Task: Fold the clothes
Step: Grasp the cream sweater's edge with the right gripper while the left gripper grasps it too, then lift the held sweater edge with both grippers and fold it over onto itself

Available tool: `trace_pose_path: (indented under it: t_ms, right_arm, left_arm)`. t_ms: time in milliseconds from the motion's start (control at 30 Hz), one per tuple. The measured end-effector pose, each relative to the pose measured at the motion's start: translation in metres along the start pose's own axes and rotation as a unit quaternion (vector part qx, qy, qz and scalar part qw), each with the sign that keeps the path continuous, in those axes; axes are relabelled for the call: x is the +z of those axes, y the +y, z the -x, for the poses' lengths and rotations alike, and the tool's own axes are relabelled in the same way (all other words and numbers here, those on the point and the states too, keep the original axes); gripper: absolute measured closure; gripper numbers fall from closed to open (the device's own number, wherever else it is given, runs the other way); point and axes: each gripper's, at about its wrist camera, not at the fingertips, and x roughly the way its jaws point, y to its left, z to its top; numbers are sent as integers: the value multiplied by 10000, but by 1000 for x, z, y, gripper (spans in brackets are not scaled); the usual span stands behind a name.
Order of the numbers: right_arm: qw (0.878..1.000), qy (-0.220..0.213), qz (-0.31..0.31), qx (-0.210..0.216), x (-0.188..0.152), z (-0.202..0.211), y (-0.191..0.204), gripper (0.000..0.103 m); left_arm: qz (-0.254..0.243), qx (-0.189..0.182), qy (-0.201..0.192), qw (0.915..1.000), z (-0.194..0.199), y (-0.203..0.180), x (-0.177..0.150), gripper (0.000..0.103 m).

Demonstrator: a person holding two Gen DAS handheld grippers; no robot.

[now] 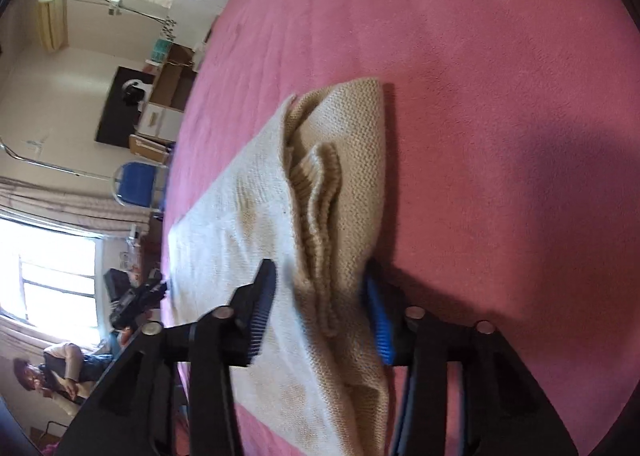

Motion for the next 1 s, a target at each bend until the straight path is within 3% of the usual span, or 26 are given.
trace_pose_path:
  t_ms: [67, 233, 267, 300, 333, 367, 433, 500, 600, 667, 733, 800, 900, 1000]
  right_arm:
    - [9999, 22, 46, 115, 1, -3, 1, 37]
    - [9995, 205, 221, -76, 5, -6, 9, 36]
    - [9988, 262, 314, -259, 5, -8, 12, 43]
    - [9977, 318, 407, -442, 5, -10, 16, 57]
    - [9964, 351, 488, -593, 5, -12, 19, 81]
    - [9956, 340, 546, -684, 4, -13, 21, 81]
    - [9941, 298, 656, -805, 3, -14, 26, 81]
    - [9937, 253, 699, -840, 3, -18, 30, 81]
    - [9947, 259, 672, -731, 3, -21, 26, 77]
    - [9964, 352, 611, -465, 4, -22, 22, 59]
    - [9962, 436, 589, -473, 7, -24, 23, 53]
    - [9949, 474, 607, -655, 9, -26, 27, 77]
    - [9911, 319, 795, -1015, 8, -25, 37, 81]
    - [9903, 234, 888, -1041, 5, -20, 46, 82]
  left_arm:
    - [15, -252, 162, 9995, -6, -4, 3, 34]
    - [18, -353, 353, 9988, -20, -11, 2, 34]
    - [23, -382, 357, 9986, -22, -11, 0, 35]
    - [14, -423, 374, 9984, -25, -12, -2, 36]
    - [-29, -402, 403, 9984, -26, -13, -5, 40]
    - [-96, -342, 407, 9985, -26, -15, -8, 45]
    - [-89, -255, 427, 9987, -27, -15, -14, 84]
    - [-101, -263, 396, 9988, -28, -14, -17, 90]
    - [-300, -193, 274, 9990, -23, -24, -20, 93]
    - [-368, -138, 165, 9991, -18, -28, -23, 93]
    - [-348, -54, 51, 9994, -11, -26, -30, 93]
    - [-310, 1, -84, 9995, -5, -27, -36, 94]
    - [-286, -8, -325, 9991, 7, -27, -41, 94]
    - [-255, -135, -590, 9978, 22, -29, -46, 94]
